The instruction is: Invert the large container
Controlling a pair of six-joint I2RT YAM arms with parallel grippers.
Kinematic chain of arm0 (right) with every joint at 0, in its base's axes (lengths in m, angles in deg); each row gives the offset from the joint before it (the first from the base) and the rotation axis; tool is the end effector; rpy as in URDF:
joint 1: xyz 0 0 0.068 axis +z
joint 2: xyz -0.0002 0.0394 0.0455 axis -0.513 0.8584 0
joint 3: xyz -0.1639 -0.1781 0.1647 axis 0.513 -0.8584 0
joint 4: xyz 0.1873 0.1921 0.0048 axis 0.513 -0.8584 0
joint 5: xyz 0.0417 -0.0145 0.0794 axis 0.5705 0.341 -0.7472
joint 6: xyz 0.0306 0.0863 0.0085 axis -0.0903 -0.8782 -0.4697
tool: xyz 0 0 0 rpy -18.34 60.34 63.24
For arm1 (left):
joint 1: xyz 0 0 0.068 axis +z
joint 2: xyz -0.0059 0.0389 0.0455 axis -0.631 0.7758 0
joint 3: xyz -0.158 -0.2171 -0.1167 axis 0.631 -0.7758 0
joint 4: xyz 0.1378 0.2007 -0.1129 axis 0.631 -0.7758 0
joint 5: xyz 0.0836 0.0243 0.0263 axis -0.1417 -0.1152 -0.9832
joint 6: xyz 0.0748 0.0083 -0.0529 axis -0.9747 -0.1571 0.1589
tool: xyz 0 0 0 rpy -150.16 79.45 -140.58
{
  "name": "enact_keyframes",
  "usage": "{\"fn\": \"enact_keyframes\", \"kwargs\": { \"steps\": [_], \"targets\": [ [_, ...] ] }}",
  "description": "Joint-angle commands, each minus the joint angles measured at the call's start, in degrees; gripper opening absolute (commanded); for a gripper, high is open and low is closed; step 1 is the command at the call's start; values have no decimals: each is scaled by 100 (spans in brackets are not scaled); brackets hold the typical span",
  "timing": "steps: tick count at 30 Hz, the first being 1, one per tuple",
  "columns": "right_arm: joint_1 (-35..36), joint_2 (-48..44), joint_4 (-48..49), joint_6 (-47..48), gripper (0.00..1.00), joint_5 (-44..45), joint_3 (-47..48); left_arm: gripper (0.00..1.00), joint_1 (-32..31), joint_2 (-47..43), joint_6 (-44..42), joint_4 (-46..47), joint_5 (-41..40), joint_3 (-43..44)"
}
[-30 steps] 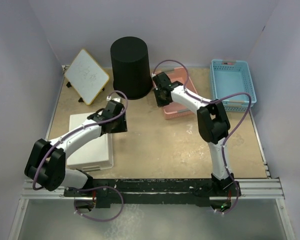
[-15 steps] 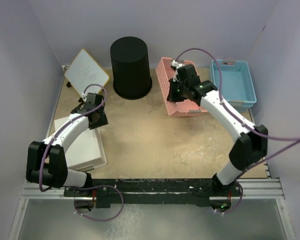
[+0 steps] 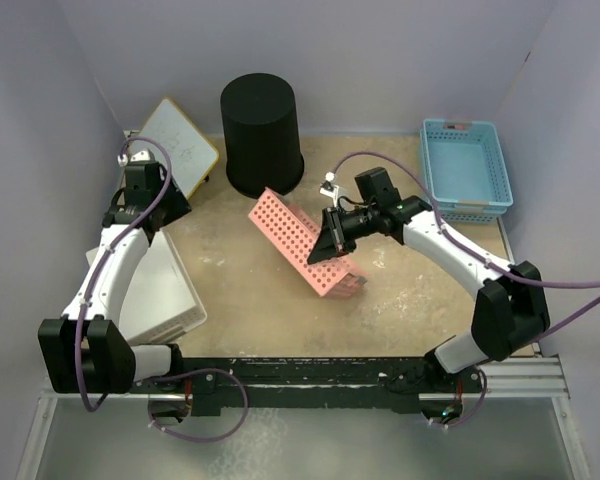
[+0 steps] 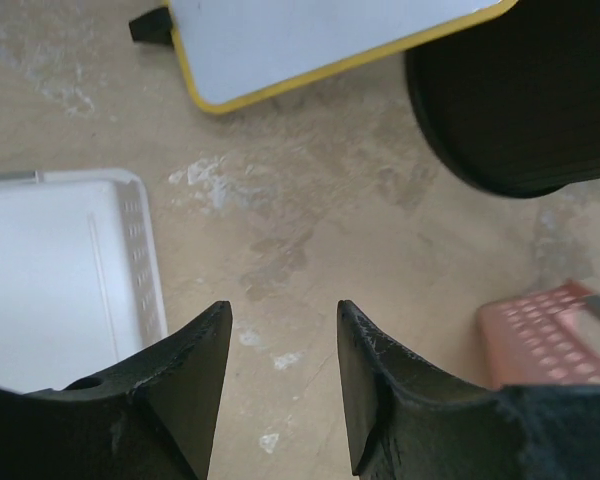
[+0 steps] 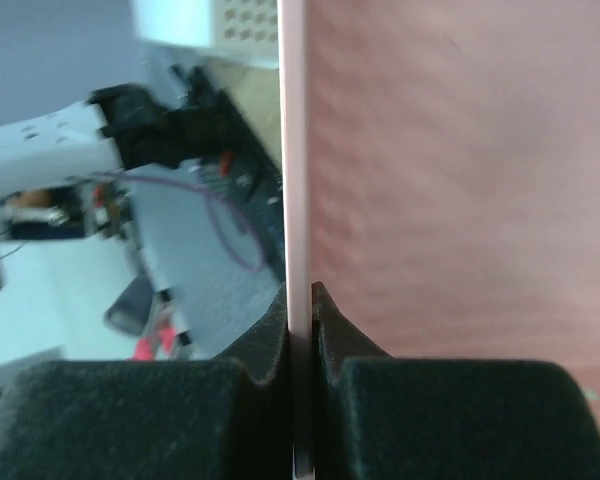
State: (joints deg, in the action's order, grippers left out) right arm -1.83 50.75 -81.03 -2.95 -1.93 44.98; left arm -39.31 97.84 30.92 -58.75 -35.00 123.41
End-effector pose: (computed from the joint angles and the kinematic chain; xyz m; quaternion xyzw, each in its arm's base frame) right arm 0.2777 0.2232 0.2837 -0.1820 0.8419 0.4870 0.1446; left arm 0.3122 0.0068 0.2776 -0.2619 0.8805 -0.0634 0.3900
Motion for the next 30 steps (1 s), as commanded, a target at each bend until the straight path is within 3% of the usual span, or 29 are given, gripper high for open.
{"fn": "enact_keyframes", "kwargs": {
  "steps": [1,6,8,14,19,26,30],
  "targets": [
    [109,-117,1862,-1178,0,-2209,-223,44,10,-219,187,381,165,336],
    [110,108,5388,-4346,0,-2765,-979,44,10,-185,273,403,224,340],
    [104,306,7341,-5904,0,-2758,-1347,44,10,-190,306,426,285,298],
    [41,1828,12639,-9937,0,-2146,-2231,43,10,-148,343,498,431,211],
    [-45,2234,12922,-9823,0,-1967,-2654,44,5,-182,293,436,434,265],
    [-737,2511,12370,-9060,0,-2077,-3102,44,10,-219,227,387,480,350],
    [-1012,2721,12381,-8862,21,-2114,-3152,44,10,-228,232,358,521,419]
  ]
}}
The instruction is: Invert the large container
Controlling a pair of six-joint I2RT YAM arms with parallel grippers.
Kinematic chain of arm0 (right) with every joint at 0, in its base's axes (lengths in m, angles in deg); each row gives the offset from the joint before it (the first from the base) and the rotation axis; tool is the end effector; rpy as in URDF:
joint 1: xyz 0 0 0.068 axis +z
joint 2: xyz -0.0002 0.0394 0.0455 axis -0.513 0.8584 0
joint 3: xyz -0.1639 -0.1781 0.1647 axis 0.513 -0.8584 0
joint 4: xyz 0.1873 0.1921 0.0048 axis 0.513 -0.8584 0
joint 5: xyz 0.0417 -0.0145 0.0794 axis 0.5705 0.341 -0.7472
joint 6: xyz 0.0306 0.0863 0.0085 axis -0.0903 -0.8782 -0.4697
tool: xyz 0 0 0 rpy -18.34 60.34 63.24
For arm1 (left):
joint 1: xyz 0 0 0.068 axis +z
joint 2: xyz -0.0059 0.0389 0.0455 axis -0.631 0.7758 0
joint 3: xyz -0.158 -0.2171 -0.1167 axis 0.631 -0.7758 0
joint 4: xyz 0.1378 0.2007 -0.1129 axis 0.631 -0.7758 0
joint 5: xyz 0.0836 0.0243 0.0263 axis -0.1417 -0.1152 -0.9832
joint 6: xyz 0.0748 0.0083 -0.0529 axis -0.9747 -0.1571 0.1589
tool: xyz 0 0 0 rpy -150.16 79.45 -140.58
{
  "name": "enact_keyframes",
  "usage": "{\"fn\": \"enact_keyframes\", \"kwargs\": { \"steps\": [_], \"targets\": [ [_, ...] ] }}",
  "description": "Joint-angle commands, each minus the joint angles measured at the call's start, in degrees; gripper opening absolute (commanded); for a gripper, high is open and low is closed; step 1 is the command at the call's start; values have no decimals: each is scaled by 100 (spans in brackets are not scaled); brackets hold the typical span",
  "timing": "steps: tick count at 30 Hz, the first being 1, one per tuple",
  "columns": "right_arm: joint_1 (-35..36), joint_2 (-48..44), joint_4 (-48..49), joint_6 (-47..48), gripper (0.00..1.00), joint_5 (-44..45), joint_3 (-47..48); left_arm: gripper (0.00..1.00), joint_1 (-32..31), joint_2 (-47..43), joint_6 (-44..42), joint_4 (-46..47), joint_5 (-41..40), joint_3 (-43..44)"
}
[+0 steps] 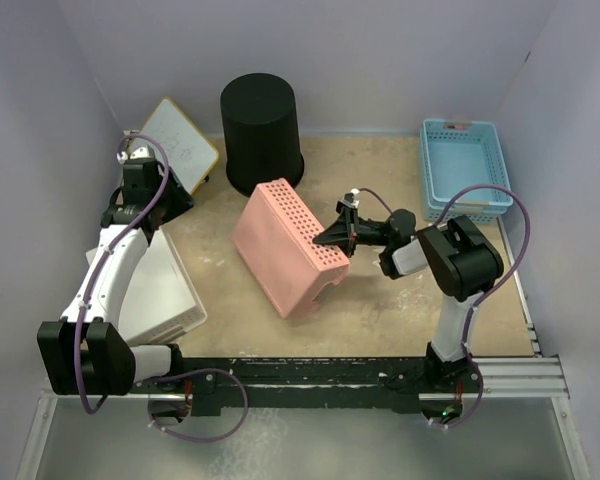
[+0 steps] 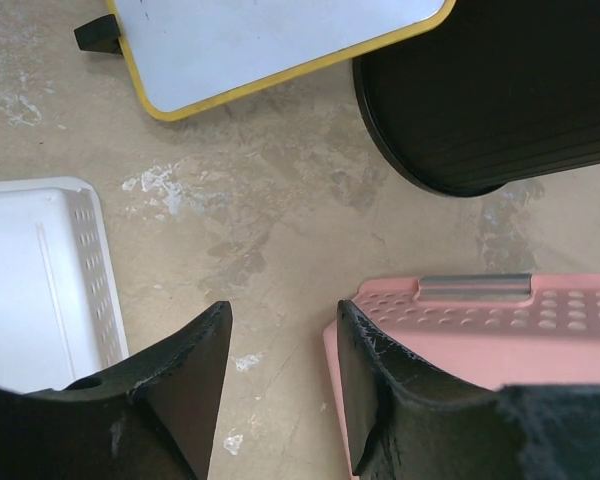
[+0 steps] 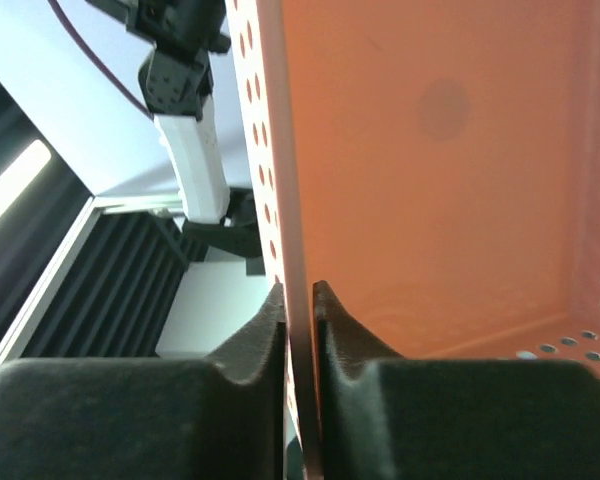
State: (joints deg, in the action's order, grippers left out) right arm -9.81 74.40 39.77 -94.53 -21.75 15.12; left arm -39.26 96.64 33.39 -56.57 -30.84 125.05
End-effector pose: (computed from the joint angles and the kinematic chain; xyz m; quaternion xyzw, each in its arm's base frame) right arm 0.3008 0.1972 0.2009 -0.0379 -0.6514 -0.7569 0.0359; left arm 0.3155 0.0011 0.2988 -0.2630 0.8621 -0.1154 0.4175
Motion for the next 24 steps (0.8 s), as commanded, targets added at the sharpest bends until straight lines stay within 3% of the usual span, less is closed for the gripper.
{"fn": "enact_keyframes", "kwargs": {
  "steps": [1,6,9,11,13,15,17,21,24],
  "targets": [
    [-240,410,299,318,25,-141,-143,44,5,-111,-20,138,108,270],
    [-379,459,-8,632,48,-137,-69,44,4,-128,-15,106,130,338],
    [-434,216,-1098,1426,58,-130,-20,44,2,-139,-25,81,130,382],
    [-436,-86,-2691,2584,67,-55,81,44,-1,-140,-27,74,130,414],
    [-430,-472,-5280,4368,74,267,454,44,0,-151,-23,62,130,445],
    [-436,-754,-8684,6790,84,1283,1318,45,5,-157,-23,54,137,466],
    [-380,-799,-10435,8118,89,2393,2148,44,1,-150,-31,51,145,484],
    [-364,-777,-11180,8553,91,3073,2508,45,-8,-127,-58,51,148,497],
    [-338,-760,-11167,8571,91,3236,2520,45,-3,-125,-62,55,142,486]
  ]
}}
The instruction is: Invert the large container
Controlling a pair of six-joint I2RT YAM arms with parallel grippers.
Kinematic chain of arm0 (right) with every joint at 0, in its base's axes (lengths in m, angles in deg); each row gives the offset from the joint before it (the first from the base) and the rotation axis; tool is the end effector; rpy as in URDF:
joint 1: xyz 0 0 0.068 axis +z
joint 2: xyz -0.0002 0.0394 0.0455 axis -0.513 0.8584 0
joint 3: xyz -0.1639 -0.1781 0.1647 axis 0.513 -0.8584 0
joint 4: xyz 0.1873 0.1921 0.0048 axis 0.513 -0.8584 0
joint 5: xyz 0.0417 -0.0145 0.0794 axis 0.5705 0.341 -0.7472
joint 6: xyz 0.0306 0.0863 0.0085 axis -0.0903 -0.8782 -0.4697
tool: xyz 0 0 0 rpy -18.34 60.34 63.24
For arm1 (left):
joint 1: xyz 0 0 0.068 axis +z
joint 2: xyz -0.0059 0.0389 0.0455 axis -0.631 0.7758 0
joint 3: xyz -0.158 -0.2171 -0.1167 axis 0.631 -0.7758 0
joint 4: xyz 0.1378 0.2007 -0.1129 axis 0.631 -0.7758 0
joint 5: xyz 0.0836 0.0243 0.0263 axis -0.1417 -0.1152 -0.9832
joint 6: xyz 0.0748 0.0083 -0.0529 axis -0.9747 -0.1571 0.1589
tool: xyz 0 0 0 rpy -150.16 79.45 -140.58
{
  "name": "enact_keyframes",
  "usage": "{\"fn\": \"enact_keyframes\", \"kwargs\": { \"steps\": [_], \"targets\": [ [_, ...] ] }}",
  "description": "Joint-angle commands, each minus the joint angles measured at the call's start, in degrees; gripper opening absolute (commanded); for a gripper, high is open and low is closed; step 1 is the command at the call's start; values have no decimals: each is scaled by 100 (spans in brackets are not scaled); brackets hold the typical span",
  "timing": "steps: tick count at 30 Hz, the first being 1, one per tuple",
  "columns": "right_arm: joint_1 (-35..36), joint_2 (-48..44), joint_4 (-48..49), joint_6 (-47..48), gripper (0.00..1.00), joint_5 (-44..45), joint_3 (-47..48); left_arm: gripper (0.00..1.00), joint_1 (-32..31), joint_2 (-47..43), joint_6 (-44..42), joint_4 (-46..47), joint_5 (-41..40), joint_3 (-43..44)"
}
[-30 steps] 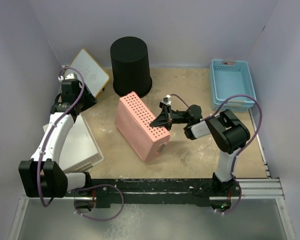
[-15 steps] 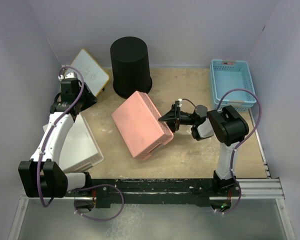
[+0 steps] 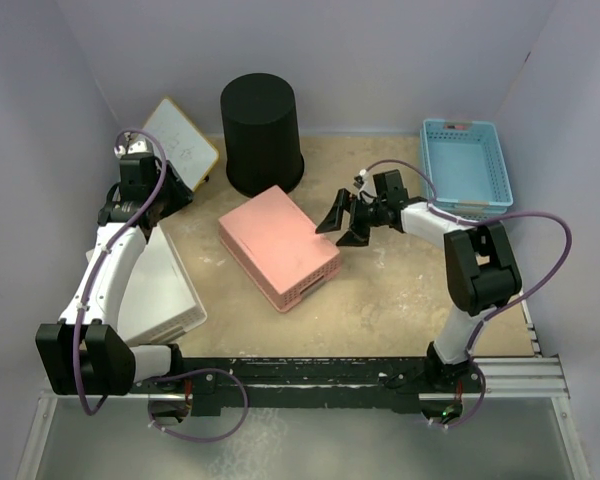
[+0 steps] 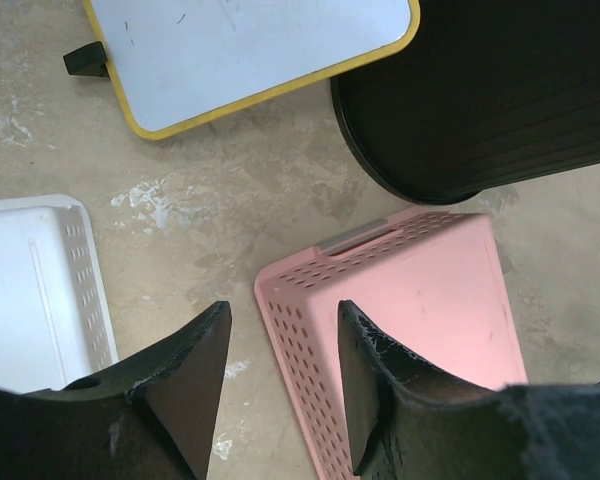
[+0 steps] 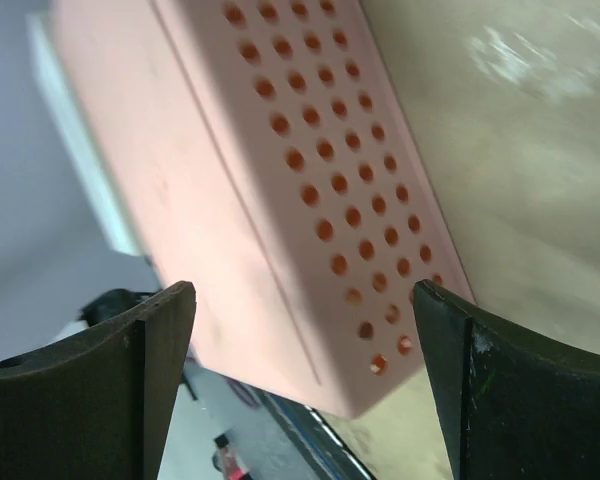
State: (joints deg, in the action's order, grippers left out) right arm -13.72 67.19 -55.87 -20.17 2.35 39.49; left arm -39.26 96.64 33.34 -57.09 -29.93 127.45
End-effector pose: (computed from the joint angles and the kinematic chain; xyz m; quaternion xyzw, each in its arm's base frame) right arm 0.3790 0.1756 0.1850 0.0397 0.8626 0.4766 0.1652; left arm 0.3179 -0.0002 0.3137 -0.2574 0.8563 -0.1263 0.4296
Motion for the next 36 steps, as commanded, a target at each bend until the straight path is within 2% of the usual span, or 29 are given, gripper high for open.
{"fn": "enact_keyframes", "kwargs": {
  "steps": [1,3,7,12,16,20,23,26,30,36],
  "targets": [
    [71,-49,-1600,1151,91,952,89,45,1,-139,-62,100,47,247],
    [110,-50,-1673,1227,91,1066,153,45,-3,-154,-72,86,43,245],
    [205,-52,-1203,1142,91,470,106,45,-3,-133,-80,94,93,254],
    [1253,203,-1401,1414,90,401,730,45,-3,-144,-72,123,143,305],
    [2113,499,-1064,1238,89,96,1173,45,-3,-173,-71,107,144,364],
    [2366,586,-1193,1357,88,-239,1646,45,-3,-229,-119,40,152,418],
    [2120,390,-1907,1826,89,833,1967,45,-3,-266,-200,-6,239,403],
    [1550,159,-2748,2143,89,1795,2129,45,-214,-317,-350,23,324,393],
    [757,-483,-2907,2111,89,3443,1900,46,-1509,-286,-567,45,-449,512],
    [493,-992,-2803,2343,94,6507,1932,46,-3383,303,-601,447,-966,605]
  ]
}}
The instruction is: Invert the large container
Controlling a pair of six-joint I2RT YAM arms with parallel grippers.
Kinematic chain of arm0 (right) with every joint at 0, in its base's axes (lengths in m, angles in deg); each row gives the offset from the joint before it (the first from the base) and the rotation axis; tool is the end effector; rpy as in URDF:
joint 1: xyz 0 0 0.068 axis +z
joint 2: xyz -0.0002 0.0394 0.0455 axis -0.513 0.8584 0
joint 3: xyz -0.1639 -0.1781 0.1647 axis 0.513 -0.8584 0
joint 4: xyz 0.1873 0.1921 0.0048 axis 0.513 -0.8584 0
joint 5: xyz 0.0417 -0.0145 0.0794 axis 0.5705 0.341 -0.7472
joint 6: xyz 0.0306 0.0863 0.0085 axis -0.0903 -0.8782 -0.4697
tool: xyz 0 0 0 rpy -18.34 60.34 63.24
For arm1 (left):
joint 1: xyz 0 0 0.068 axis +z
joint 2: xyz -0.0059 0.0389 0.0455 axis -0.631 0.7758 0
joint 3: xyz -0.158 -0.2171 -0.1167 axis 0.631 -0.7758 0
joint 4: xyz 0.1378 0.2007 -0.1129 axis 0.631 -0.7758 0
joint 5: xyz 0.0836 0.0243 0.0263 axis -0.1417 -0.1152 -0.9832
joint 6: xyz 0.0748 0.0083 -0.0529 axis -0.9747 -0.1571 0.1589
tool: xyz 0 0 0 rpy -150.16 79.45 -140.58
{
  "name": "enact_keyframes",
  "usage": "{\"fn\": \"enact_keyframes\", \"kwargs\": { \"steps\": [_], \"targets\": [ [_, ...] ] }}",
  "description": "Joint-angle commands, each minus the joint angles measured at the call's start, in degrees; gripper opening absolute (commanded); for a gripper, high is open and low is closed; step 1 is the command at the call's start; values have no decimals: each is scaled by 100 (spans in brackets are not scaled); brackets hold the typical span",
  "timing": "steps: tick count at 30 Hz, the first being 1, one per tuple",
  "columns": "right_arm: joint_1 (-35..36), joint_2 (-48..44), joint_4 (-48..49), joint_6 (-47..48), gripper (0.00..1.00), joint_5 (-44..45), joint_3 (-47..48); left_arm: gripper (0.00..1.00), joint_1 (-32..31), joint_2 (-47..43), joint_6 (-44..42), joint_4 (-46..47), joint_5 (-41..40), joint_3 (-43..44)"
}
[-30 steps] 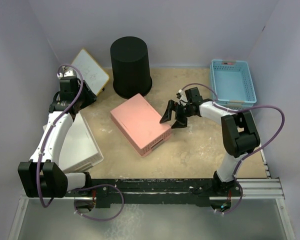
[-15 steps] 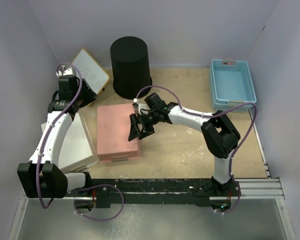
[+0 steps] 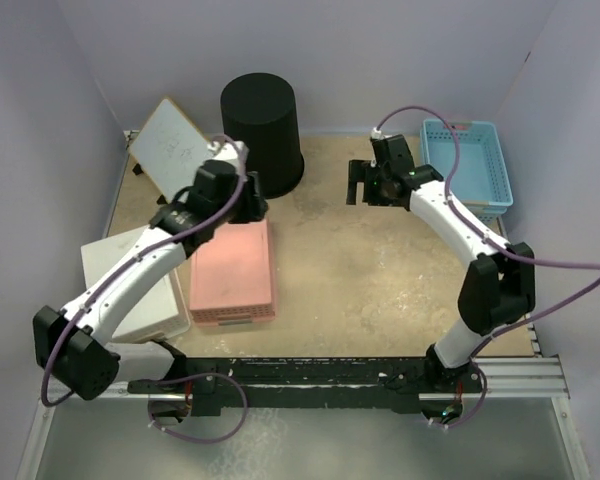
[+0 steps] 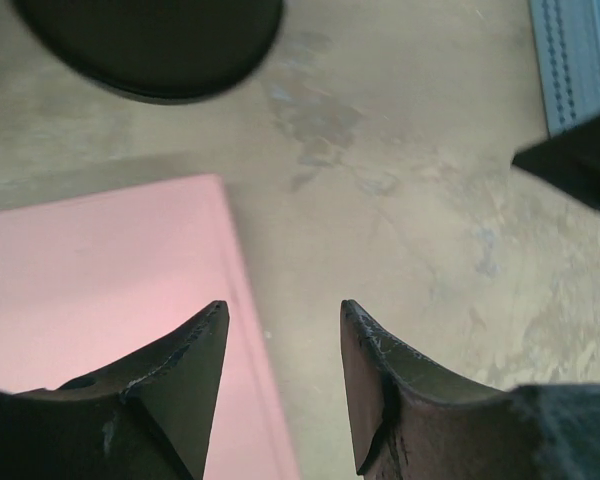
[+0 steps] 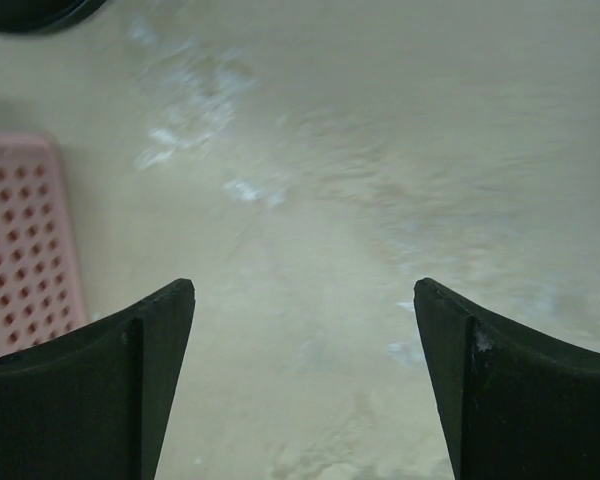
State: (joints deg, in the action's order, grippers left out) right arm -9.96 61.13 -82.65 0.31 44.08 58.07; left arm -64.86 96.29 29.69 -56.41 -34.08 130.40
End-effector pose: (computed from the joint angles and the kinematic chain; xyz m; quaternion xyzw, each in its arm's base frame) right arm 0.3955 0.1526 0.2783 0.0033 0.9207 0.1489 0.3608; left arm 0.2916 -0.1333 0.3370 -0.0496 0.8762 -0.1919 0.4394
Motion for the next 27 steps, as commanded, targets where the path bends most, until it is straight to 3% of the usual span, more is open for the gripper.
{"fn": "enact_keyframes", "kwargs": {
  "steps": [1,6,9,14,18,24,27],
  "targets": [
    [33,-426,-13,297,97,2717,46,46,-1070,518,-282,390,-629,381],
    [-768,-200,497,434,98,3005,331,47,-1862,1422,-382,561,-445,580],
    [-1336,405,157,516,96,2261,1147,47,-2029,1871,-334,679,-293,538],
    [-1794,1447,-189,686,85,2096,2128,47,-2101,2121,-246,968,-177,294],
    [-2056,1773,-82,701,69,2039,2356,48,-2106,2240,-205,1104,-281,18],
    [-2211,2206,-198,772,30,1794,2846,48,-2094,2445,-222,936,-823,-287],
    [-2231,2119,-234,780,5,1851,2960,48,-2029,2456,-237,858,-975,-345]
  ]
}}
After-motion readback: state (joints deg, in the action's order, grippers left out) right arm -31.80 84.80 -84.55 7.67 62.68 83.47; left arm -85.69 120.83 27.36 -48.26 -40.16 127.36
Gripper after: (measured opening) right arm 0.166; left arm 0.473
